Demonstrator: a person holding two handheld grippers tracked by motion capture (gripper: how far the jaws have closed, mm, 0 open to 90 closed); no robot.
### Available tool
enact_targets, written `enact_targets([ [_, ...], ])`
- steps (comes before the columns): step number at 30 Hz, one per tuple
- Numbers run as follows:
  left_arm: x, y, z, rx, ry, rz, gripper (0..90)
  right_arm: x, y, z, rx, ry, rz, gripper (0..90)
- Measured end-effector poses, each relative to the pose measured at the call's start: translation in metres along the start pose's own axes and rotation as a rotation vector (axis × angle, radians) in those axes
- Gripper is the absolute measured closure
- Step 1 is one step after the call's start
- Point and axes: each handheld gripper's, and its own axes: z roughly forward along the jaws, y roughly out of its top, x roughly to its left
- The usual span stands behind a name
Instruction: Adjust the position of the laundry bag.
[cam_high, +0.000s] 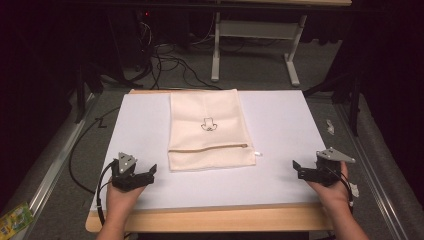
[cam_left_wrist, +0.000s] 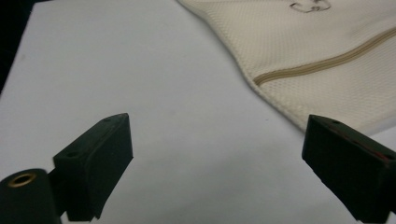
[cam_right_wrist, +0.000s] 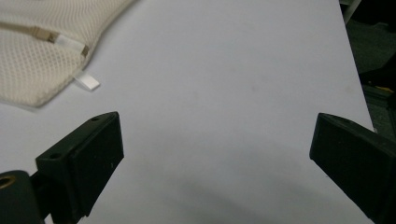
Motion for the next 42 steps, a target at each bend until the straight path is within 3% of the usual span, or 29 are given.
enact_targets([
  [1, 0.0, 0.0, 0.0, 0.0, 0.0, 0.0, 12.0, 0.0, 0.0, 0.0, 0.0, 0.0, 0.0, 2.9],
  [3, 0.001, 0.001, -0.001, -0.005, -0.044, -0.054, 15.6, -0.004, 0.002, -0.003, -0.029, 0.026, 0.054, 6.7],
  [6, 0.0, 0.002, -0.002, -0.011, -0.043, -0.064, 15.6, -0.005, 0.003, -0.004, -0.048, 0.045, 0.072, 8.8],
  [8, 0.0, 0.004, -0.001, -0.013, -0.048, -0.094, 15.6, -0.005, 0.005, -0.004, -0.062, 0.079, 0.094, 9.0],
  [10, -0.001, 0.005, 0.0, -0.013, -0.039, -0.116, 15.6, 0.001, 0.008, -0.003, -0.074, 0.13, 0.086, 12.7],
  [12, -0.002, 0.006, -0.001, -0.01, -0.039, -0.105, 16.0, 0.006, 0.009, -0.002, -0.072, 0.136, 0.073, 13.6],
  [15, -0.008, 0.008, -0.003, -0.032, -0.024, -0.062, 16.9, 0.031, 0.021, 0.008, -0.051, 0.194, 0.045, 17.2],
  [17, -0.009, 0.009, -0.003, -0.043, -0.029, -0.045, 17.3, 0.051, 0.03, 0.022, -0.017, 0.203, -0.002, 19.5],
  [18, -0.009, 0.009, -0.003, -0.043, -0.029, -0.045, 17.5, 0.051, 0.03, 0.022, -0.017, 0.203, -0.002, 19.5],
  [21, -0.009, 0.008, -0.001, -0.035, -0.038, -0.039, 17.5, 0.074, 0.041, 0.046, 0.025, 0.222, -0.045, 24.8],
  [23, -0.009, 0.007, 0.0, -0.027, -0.036, -0.035, 17.5, 0.093, 0.05, 0.077, 0.089, 0.226, -0.064, 29.3],
  [24, -0.009, 0.007, 0.0, -0.027, -0.036, -0.035, 17.5, 0.093, 0.05, 0.077, 0.089, 0.226, -0.064, 29.3],
  [28, -0.008, 0.007, -0.002, -0.038, -0.045, -0.045, 17.6, 0.115, 0.052, 0.109, 0.169, 0.24, -0.085, 40.6],
  [29, -0.008, 0.007, -0.002, -0.039, -0.048, -0.043, 17.6, 0.119, 0.052, 0.111, 0.17, 0.217, -0.105, 43.0],
  [30, -0.008, 0.007, -0.002, -0.039, -0.048, -0.043, 17.6, 0.119, 0.052, 0.111, 0.17, 0.217, -0.105, 43.0],
  [31, -0.008, 0.007, -0.002, -0.038, -0.05, -0.04, 17.6, 0.123, 0.052, 0.11, 0.158, 0.203, -0.132, 48.9],
  [32, -0.008, 0.007, -0.002, -0.038, -0.051, -0.039, 17.6, 0.123, 0.053, 0.107, 0.169, 0.193, -0.156, 64.4],
  [35, -0.008, 0.007, -0.002, -0.038, -0.054, -0.042, 17.7, 0.121, 0.053, 0.102, 0.179, 0.195, -0.191, 79.6],
  [37, -0.009, 0.007, -0.003, -0.035, -0.056, -0.041, 17.8, 0.119, 0.052, 0.097, 0.179, 0.181, -0.217, 83.3],
  [42, -0.011, 0.007, -0.002, -0.029, -0.061, -0.035, 18.3, 0.107, 0.045, 0.083, 0.177, 0.192, -0.204, 85.4],
])
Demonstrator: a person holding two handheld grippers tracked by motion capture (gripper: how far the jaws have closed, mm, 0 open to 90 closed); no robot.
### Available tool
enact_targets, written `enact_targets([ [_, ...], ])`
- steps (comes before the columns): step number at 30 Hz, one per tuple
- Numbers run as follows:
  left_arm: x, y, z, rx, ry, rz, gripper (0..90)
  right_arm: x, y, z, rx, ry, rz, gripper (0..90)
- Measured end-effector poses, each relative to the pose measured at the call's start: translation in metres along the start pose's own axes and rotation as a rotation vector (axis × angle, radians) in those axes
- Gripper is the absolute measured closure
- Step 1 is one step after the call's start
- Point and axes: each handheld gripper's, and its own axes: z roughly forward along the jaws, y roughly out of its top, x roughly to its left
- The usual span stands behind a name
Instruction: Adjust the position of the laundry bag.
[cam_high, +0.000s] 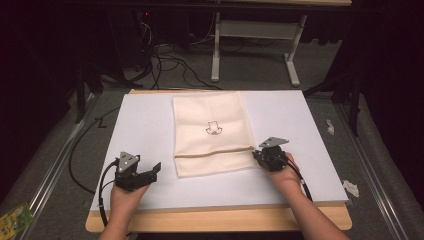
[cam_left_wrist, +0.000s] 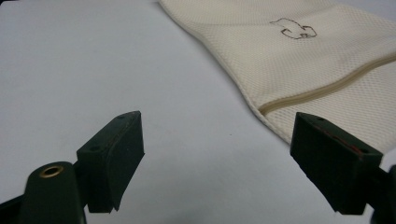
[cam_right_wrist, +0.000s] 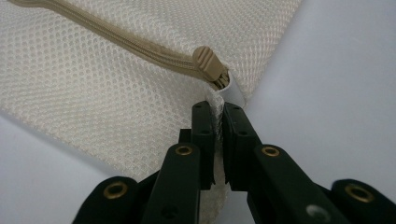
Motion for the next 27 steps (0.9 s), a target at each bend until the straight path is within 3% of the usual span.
enact_targets([
  [6, -0.003, 0.0, 0.002, 0.007, -0.012, 0.007, 18.9, -0.008, -0.023, -0.023, 0.004, 0.01, -0.004, 85.6],
  [11, -0.009, 0.001, 0.003, 0.013, -0.032, 0.014, 19.4, -0.017, -0.058, -0.057, -0.005, 0.013, 0.001, 85.5],
  [14, -0.021, 0.002, 0.006, 0.035, -0.067, 0.017, 20.7, -0.018, -0.07, -0.069, -0.002, 0.012, 0.007, 85.5],
  [16, -0.033, 0.004, 0.008, 0.039, -0.121, 0.016, 23.1, -0.018, -0.079, -0.077, -0.007, 0.019, 0.017, 85.4],
  [20, -0.067, 0.004, 0.018, 0.086, -0.256, 0.074, 30.0, -0.015, -0.082, -0.084, -0.011, 0.04, 0.021, 85.3],
  [21, -0.083, 0.003, 0.024, 0.121, -0.292, 0.118, 32.4, -0.012, -0.082, -0.083, -0.011, 0.047, 0.01, 85.3],
  [22, -0.083, 0.003, 0.024, 0.121, -0.292, 0.118, 33.4, -0.012, -0.082, -0.083, -0.011, 0.047, 0.01, 85.3],
  [23, -0.096, 0.002, 0.03, 0.161, -0.303, 0.18, 33.8, -0.007, -0.081, -0.082, -0.012, 0.048, -0.001, 85.3],
  [27, -0.101, 0.001, 0.035, 0.189, -0.315, 0.19, 36.1, -0.002, -0.08, -0.082, -0.017, 0.068, -0.005, 85.2],
])
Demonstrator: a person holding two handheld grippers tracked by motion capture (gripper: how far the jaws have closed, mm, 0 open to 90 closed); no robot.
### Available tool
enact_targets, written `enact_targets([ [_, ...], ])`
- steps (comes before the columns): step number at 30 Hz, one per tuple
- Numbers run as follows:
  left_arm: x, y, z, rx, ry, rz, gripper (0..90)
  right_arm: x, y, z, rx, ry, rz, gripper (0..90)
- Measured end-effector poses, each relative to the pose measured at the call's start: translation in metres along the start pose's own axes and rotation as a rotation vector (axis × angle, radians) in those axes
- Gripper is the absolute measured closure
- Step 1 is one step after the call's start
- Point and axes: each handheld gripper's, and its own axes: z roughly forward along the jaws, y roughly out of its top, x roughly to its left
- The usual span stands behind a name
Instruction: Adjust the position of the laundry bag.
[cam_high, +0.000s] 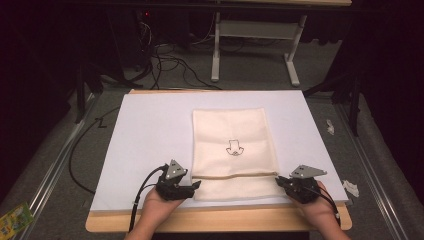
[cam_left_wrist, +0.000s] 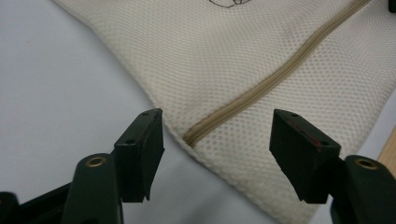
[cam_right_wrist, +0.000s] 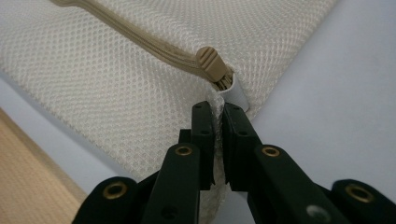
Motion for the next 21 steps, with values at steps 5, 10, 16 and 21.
enact_targets([
  [5, -0.001, -0.006, 0.007, 0.072, 0.0, 0.021, 42.9, 0.008, 0.003, 0.001, -0.009, 0.025, -0.015, 79.9],
  [10, 0.003, -0.009, 0.005, 0.069, 0.023, 0.003, 60.1, 0.006, 0.007, -0.017, -0.103, 0.067, 0.032, 72.3],
  [16, 0.002, -0.01, 0.002, 0.08, -0.011, 0.027, 87.0, -0.005, 0.005, -0.021, -0.142, -0.005, 0.091, 79.8],
  [21, -0.002, -0.011, -0.004, 0.112, -0.051, 0.043, 88.1, -0.011, 0.003, -0.013, -0.123, -0.01, 0.107, 81.0],
])
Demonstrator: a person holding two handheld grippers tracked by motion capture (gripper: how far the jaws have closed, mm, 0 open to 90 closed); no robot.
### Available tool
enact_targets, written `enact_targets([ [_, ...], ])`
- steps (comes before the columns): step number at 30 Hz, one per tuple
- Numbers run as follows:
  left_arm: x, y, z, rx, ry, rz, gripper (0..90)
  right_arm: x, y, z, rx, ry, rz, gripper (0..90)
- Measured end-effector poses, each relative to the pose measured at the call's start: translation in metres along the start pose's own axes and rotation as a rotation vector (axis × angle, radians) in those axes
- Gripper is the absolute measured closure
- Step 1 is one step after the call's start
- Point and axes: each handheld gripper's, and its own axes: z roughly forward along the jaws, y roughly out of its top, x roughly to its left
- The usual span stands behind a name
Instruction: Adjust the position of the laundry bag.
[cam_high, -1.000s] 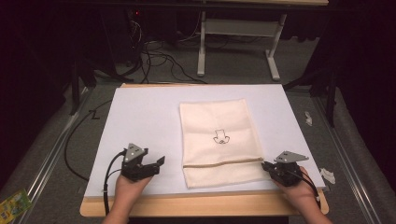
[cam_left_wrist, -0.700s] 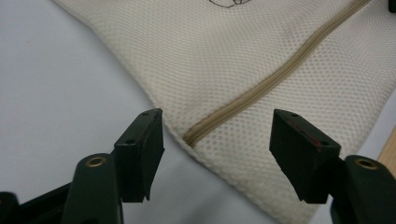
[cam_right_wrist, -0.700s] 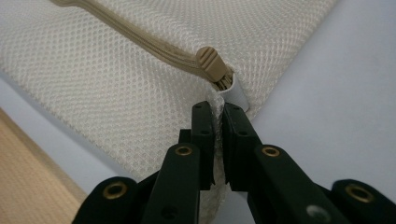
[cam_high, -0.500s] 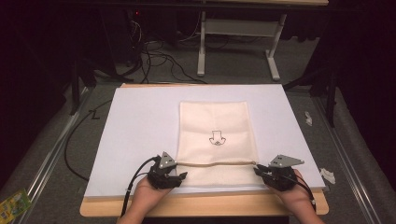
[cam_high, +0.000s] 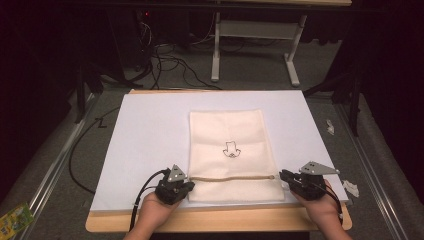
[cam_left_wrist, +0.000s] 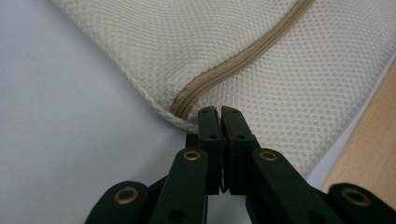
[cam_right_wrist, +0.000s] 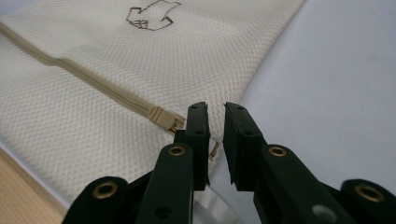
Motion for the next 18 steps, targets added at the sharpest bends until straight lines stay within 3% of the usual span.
enact_targets([
  [4, -0.003, -0.001, -0.003, 0.005, 0.024, 0.013, 86.5, 0.001, -0.002, 0.007, 0.019, 0.005, 0.022, 77.7],
  [6, -0.004, 0.0, -0.004, -0.008, 0.029, 0.025, 81.2, 0.002, -0.001, 0.012, 0.022, 0.026, 0.036, 75.2],
  [7, -0.004, 0.001, -0.006, -0.032, 0.019, 0.023, 77.2, 0.004, 0.0, 0.014, 0.02, 0.036, 0.045, 75.8],
  [8, -0.004, 0.002, -0.009, -0.07, 0.023, 0.025, 65.9, 0.012, 0.001, 0.021, 0.04, 0.025, -0.004, 76.0],
  [11, -0.003, 0.004, -0.014, -0.116, 0.034, 0.02, 51.9, 0.017, 0.001, 0.029, 0.071, 0.019, -0.044, 76.1],
  [15, 0.004, 0.004, -0.021, -0.191, 0.063, -0.018, 45.1, 0.012, 0.006, 0.016, 0.019, 0.009, -0.007, 72.4],
  [18, 0.007, 0.002, -0.021, -0.205, 0.07, -0.039, 42.3, 0.006, 0.002, 0.016, 0.051, 0.0, 0.011, 68.9],
])
